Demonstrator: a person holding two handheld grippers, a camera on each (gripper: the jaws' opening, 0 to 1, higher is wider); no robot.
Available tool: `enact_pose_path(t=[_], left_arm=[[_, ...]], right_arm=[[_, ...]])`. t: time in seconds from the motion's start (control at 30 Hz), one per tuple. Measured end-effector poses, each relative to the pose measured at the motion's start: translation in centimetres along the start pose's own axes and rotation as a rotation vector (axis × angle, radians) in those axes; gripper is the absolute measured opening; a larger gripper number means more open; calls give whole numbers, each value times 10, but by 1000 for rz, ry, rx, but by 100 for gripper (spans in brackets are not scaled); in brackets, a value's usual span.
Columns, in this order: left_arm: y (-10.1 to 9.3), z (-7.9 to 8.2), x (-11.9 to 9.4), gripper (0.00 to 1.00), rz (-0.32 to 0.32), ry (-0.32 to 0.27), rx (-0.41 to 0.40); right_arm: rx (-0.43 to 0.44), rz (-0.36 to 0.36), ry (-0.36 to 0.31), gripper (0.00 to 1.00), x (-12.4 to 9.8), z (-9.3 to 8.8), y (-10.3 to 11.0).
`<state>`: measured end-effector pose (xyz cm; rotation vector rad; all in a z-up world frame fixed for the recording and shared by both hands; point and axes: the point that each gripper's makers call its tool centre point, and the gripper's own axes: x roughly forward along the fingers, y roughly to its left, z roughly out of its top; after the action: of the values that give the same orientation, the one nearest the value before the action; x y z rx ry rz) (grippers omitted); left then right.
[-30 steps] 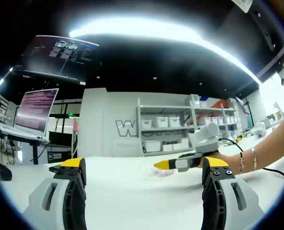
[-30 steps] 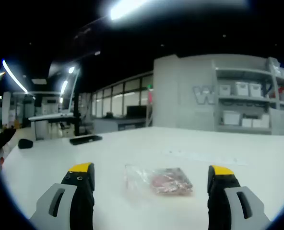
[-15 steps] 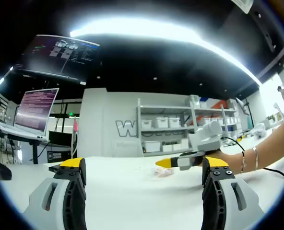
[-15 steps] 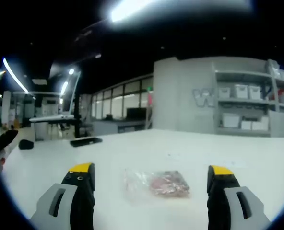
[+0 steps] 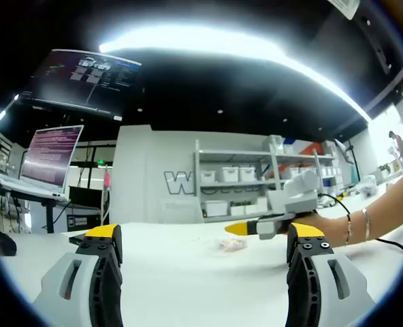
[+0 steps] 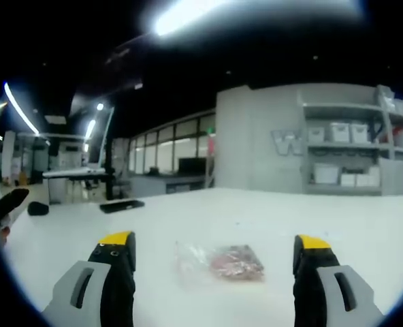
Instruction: Open the resealable bag by pulling the two sides of the seal apart until the entire bag opening is separated and visibly accessible.
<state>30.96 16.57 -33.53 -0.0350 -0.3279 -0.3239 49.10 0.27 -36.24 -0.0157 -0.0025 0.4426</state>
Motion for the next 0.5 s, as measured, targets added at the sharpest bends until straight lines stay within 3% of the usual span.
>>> enact_pose_path(t=[0.5], left_arm=[[1,0,1,99,1,2,-1]], right_arm=[[11,-10,-17,97,-10,4,-8]])
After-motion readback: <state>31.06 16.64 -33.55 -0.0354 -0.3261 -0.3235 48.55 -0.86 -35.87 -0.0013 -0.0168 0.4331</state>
